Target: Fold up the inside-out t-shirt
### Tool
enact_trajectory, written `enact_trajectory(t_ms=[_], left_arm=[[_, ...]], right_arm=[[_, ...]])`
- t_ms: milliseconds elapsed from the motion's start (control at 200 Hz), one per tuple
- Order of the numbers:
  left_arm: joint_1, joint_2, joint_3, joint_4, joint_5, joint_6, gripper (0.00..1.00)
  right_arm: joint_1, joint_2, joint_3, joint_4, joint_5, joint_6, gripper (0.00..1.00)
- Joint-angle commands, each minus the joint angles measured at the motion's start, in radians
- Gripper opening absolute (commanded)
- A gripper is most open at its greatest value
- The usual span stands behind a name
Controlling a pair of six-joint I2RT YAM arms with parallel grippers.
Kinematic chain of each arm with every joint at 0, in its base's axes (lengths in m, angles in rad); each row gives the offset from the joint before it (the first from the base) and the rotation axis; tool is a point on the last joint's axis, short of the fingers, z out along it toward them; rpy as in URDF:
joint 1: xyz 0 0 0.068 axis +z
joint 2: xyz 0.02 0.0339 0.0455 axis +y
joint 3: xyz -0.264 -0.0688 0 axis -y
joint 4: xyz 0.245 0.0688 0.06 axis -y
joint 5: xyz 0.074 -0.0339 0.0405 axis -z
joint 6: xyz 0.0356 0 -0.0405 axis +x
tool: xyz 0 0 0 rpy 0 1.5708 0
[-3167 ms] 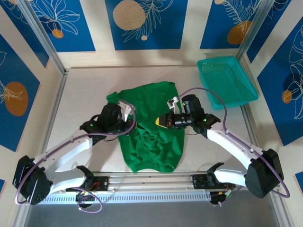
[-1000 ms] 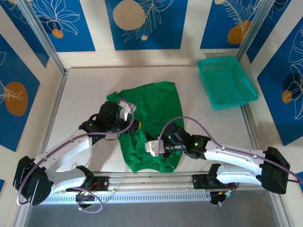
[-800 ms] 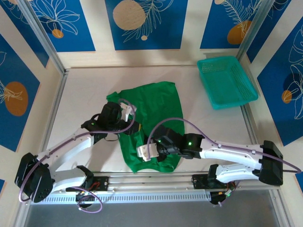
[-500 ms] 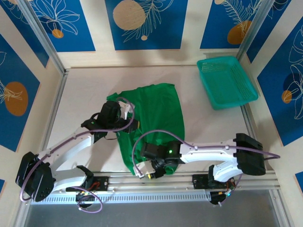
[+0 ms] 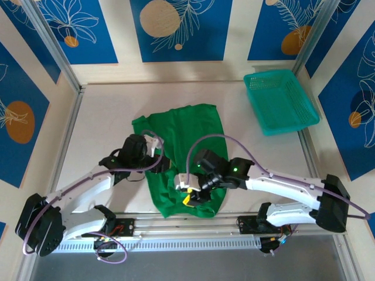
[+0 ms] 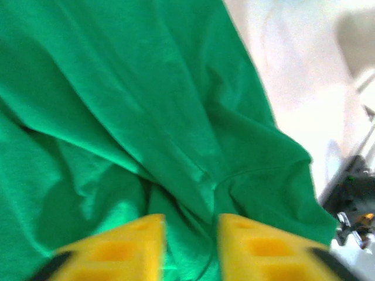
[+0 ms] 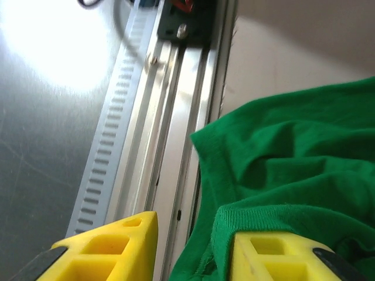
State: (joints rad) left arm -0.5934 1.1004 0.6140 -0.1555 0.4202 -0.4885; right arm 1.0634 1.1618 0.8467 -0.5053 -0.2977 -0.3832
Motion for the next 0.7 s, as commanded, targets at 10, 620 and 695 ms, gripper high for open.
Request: enact_trajectory(t_ms=[10, 620, 695], left_arm=[[0.002, 0.006, -0.049, 0.167, 0.198, -0.114, 0.54], [-0.003, 0.106, -0.005, 0.115, 0.219, -0.137, 0.65], [-0.009, 0.097, -0.023, 0.140, 0.259, -0.144, 0.65]], right_arm=[[-0.043, -0.047, -0.059, 0.151, -0.091, 0.099, 0.26], [0.179, 0.341, 0.282, -0.021, 0.058, 0.544, 0.54], [0.163, 0.297, 0.279, -0.075, 0.150, 0.615, 0.56]])
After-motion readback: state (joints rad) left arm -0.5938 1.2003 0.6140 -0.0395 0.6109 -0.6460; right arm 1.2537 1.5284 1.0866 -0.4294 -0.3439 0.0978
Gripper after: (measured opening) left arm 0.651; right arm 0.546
